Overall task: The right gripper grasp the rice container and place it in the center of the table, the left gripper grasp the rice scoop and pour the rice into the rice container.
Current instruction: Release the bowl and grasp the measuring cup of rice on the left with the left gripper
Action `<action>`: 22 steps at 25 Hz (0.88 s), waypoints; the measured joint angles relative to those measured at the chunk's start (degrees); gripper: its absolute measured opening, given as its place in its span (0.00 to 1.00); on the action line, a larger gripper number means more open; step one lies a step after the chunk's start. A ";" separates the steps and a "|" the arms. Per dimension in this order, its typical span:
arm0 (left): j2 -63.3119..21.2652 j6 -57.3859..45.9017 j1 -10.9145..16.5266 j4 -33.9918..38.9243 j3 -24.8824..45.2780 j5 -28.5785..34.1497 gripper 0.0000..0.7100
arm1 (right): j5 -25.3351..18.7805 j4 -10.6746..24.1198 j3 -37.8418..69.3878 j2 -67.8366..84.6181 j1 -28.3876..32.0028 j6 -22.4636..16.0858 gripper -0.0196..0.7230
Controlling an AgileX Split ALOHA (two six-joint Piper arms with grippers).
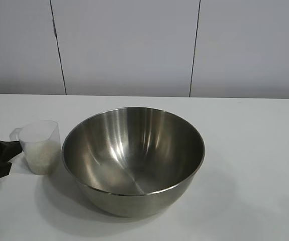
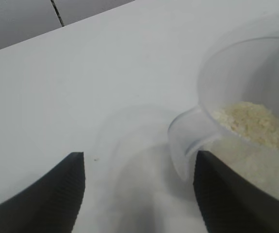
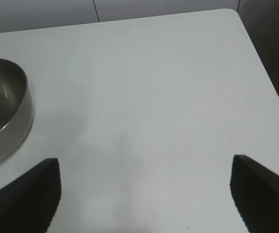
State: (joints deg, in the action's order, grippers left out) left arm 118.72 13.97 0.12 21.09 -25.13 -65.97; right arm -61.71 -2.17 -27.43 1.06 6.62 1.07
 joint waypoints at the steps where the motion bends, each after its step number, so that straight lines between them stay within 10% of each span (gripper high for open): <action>1: 0.00 -0.06 0.00 0.01 -0.32 0.00 0.66 | 0.00 0.00 0.00 0.00 0.00 0.00 0.90; 9: 0.17 -1.19 0.00 0.18 -2.63 0.00 0.62 | 0.00 0.00 0.00 0.00 0.00 0.00 0.90; 15: 0.17 -1.25 0.00 0.35 -3.04 0.00 0.18 | 0.00 0.00 0.00 0.00 0.00 0.00 0.90; 22: 0.17 -1.25 0.00 2.49 -3.15 0.01 0.03 | 0.00 0.00 0.00 0.00 0.00 0.00 0.90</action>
State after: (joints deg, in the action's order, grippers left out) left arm 118.89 12.72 0.12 23.57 -28.27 -65.96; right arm -61.71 -2.17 -27.43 1.06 6.62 1.07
